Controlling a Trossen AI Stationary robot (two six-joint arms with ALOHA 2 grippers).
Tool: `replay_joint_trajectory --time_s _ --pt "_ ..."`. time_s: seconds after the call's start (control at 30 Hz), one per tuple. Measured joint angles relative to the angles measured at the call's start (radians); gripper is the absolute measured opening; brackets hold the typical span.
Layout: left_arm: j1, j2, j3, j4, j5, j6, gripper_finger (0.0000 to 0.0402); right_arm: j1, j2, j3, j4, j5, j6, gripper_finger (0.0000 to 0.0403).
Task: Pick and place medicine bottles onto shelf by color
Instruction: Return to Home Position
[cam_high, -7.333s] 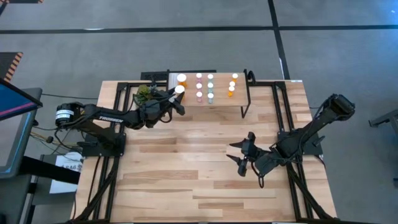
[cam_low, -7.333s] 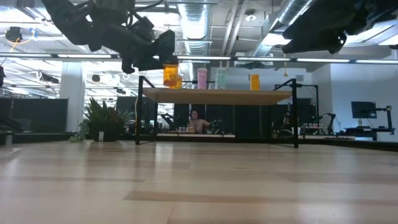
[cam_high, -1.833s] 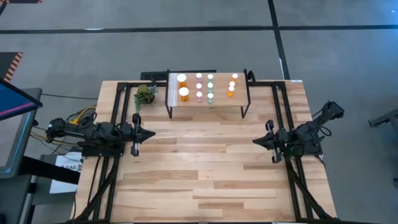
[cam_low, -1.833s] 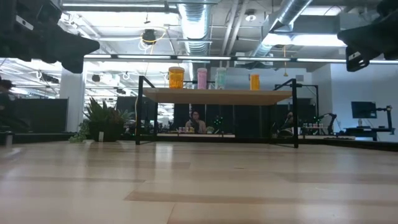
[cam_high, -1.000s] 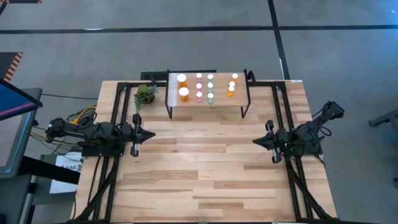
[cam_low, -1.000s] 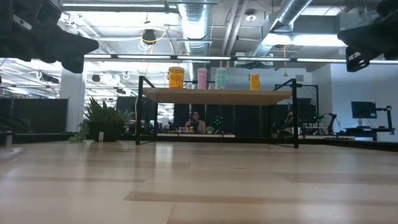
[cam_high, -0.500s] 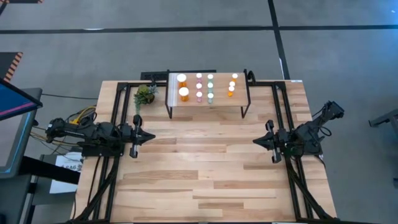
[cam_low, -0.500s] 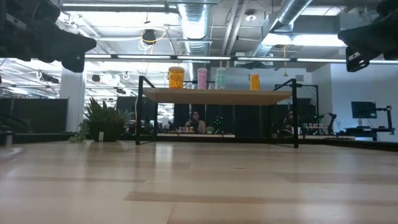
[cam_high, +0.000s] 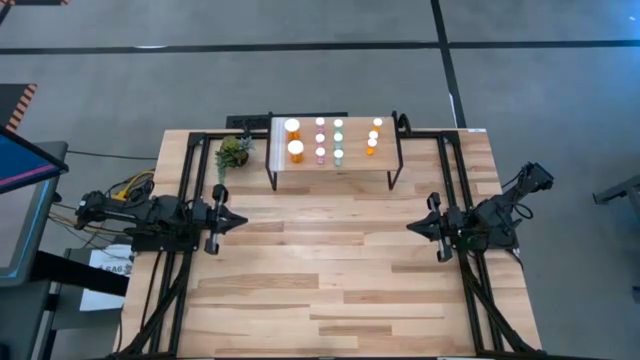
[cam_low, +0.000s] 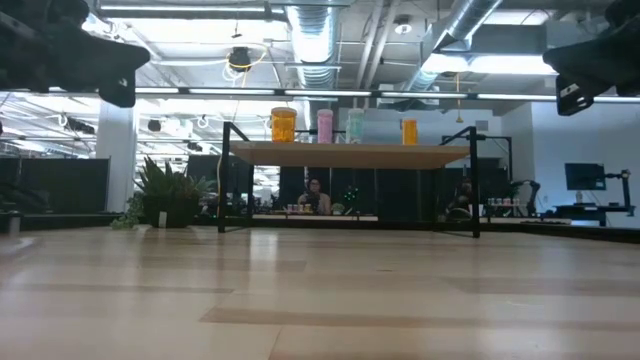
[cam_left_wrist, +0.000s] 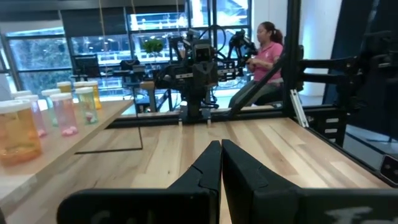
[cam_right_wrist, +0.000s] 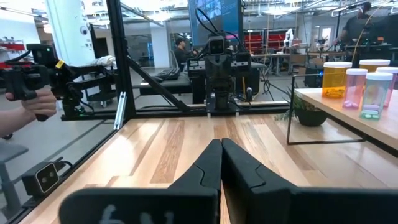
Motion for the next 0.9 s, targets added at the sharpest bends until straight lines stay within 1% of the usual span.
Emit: replay_joint_trajectory --time_s 0.17,0.37,0.47,0.57,0.67,0.7,0.8,0.9 --pt "0.000 0.000 0.000 0.005 0.027 0.003 0.0000 0.000 0.000 0.000 0.001 0.000 0.000 0.0028" --pt "0.000 0.000 0.000 0.001 0.060 -0.045 0.0000 0.000 0.000 0.000 0.001 0.000 0.000 0.0026" --pt "0.000 0.001 0.000 0.031 0.055 -0.068 0.0000 0.000 0.000 0.000 0.001 0.000 0.000 0.0028" --pt "0.000 0.000 0.000 0.042 0.013 -0.077 0.0000 0.000 0.000 0.000 0.001 0.000 0.000 0.0029" --pt "0.000 0.003 0.000 -0.021 -0.071 -0.078 0.0000 0.000 0.000 0.000 0.001 0.000 0.000 0.0028" --pt "0.002 0.011 0.003 -0.020 -0.094 -0.074 0.0000 0.000 0.000 0.000 0.001 0.000 0.000 0.0028" --pt "0.002 0.032 0.012 -0.046 -0.162 -0.021 0.0000 0.000 0.000 0.000 0.002 0.000 0.000 0.0027" --pt "0.003 0.038 0.013 -0.049 -0.177 0.004 0.0000 0.000 0.000 0.000 0.002 0.000 0.000 0.0028"
